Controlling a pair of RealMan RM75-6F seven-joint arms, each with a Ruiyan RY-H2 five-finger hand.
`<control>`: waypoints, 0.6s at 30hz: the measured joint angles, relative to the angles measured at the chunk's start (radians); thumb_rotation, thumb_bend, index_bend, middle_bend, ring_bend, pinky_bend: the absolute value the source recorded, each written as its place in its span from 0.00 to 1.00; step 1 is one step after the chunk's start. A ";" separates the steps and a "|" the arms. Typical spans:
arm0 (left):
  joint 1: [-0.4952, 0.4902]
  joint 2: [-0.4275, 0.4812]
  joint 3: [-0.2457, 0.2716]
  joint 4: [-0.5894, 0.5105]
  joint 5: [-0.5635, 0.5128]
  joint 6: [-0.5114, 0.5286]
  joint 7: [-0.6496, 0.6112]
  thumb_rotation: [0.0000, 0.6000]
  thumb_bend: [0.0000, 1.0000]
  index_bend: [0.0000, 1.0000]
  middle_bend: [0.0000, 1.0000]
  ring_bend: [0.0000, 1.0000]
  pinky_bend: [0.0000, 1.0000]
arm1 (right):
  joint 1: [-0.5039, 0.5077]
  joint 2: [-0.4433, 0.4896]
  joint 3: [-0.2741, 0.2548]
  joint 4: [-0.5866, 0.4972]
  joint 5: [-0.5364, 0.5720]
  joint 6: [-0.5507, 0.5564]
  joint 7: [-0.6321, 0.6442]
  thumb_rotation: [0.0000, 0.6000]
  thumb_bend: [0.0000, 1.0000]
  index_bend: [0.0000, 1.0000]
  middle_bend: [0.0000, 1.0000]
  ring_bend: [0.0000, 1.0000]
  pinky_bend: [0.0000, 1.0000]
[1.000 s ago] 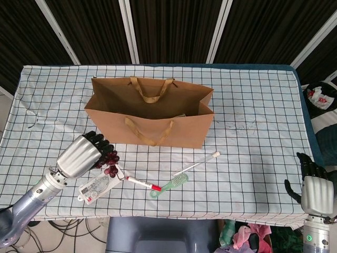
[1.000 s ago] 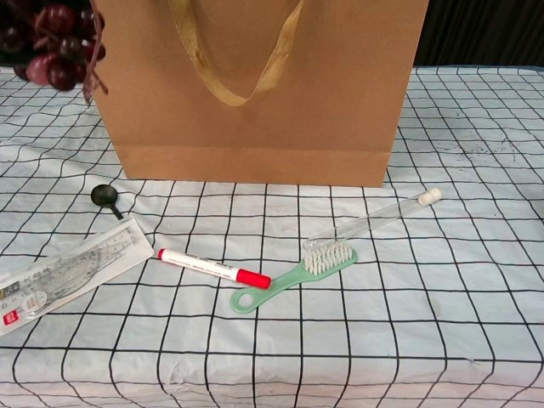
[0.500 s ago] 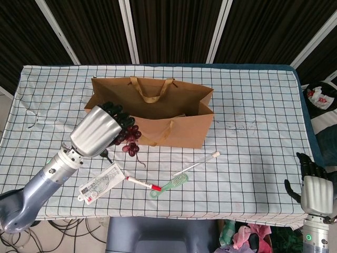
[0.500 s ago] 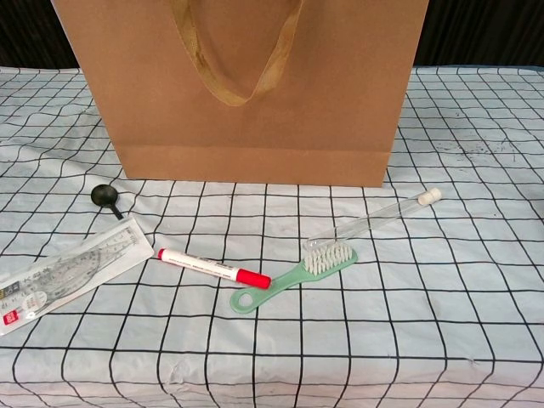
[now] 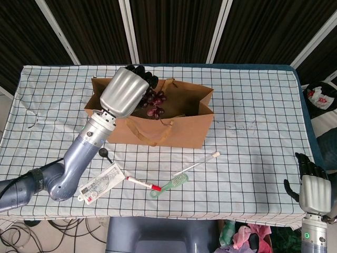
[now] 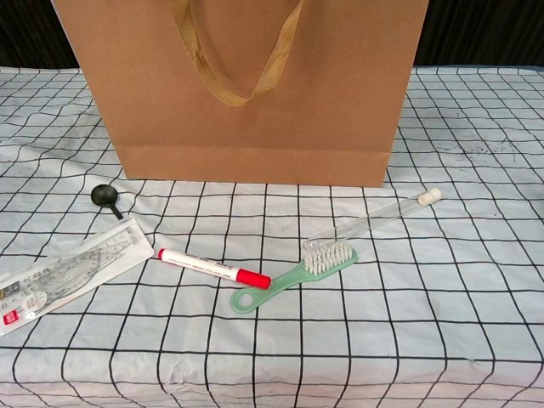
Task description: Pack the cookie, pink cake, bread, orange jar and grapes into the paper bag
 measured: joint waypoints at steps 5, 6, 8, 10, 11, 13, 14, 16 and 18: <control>-0.049 -0.039 0.034 0.035 -0.089 0.011 0.147 1.00 0.05 0.24 0.21 0.01 0.29 | 0.000 -0.003 0.003 0.006 0.001 0.004 0.004 1.00 0.25 0.14 0.15 0.21 0.23; -0.056 -0.046 0.038 0.036 -0.107 0.015 0.165 1.00 0.04 0.23 0.20 0.00 0.28 | 0.000 -0.003 0.004 0.007 0.000 0.005 0.005 1.00 0.25 0.14 0.15 0.21 0.23; -0.068 -0.060 0.044 0.036 -0.140 0.035 0.189 1.00 0.04 0.23 0.18 0.00 0.24 | -0.001 -0.002 0.004 0.005 -0.001 0.008 0.009 1.00 0.25 0.14 0.15 0.21 0.23; -0.076 -0.071 0.048 0.034 -0.154 0.066 0.208 1.00 0.04 0.23 0.18 0.00 0.22 | -0.002 0.000 0.005 0.003 -0.001 0.010 0.011 1.00 0.25 0.14 0.15 0.21 0.23; -0.079 -0.074 0.050 0.031 -0.160 0.079 0.218 1.00 0.04 0.23 0.18 0.00 0.22 | -0.002 0.001 0.005 0.002 -0.001 0.010 0.011 1.00 0.25 0.14 0.15 0.21 0.23; -0.082 -0.074 0.055 0.015 -0.170 0.098 0.236 1.00 0.03 0.22 0.18 0.00 0.21 | -0.003 0.003 0.006 -0.001 -0.002 0.012 0.013 1.00 0.25 0.14 0.15 0.21 0.23; -0.082 -0.071 0.057 0.007 -0.173 0.101 0.238 1.00 0.03 0.22 0.17 0.00 0.20 | -0.003 0.003 0.005 -0.002 -0.003 0.013 0.013 1.00 0.25 0.14 0.15 0.21 0.23; -0.081 -0.057 0.063 -0.015 -0.179 0.108 0.248 1.00 0.03 0.21 0.17 0.00 0.20 | -0.003 0.004 0.004 -0.003 -0.004 0.013 0.013 1.00 0.25 0.14 0.15 0.21 0.23; -0.081 -0.040 0.068 -0.035 -0.193 0.115 0.265 1.00 0.03 0.21 0.16 0.00 0.19 | -0.003 0.004 0.003 -0.004 -0.005 0.012 0.011 1.00 0.25 0.14 0.15 0.21 0.23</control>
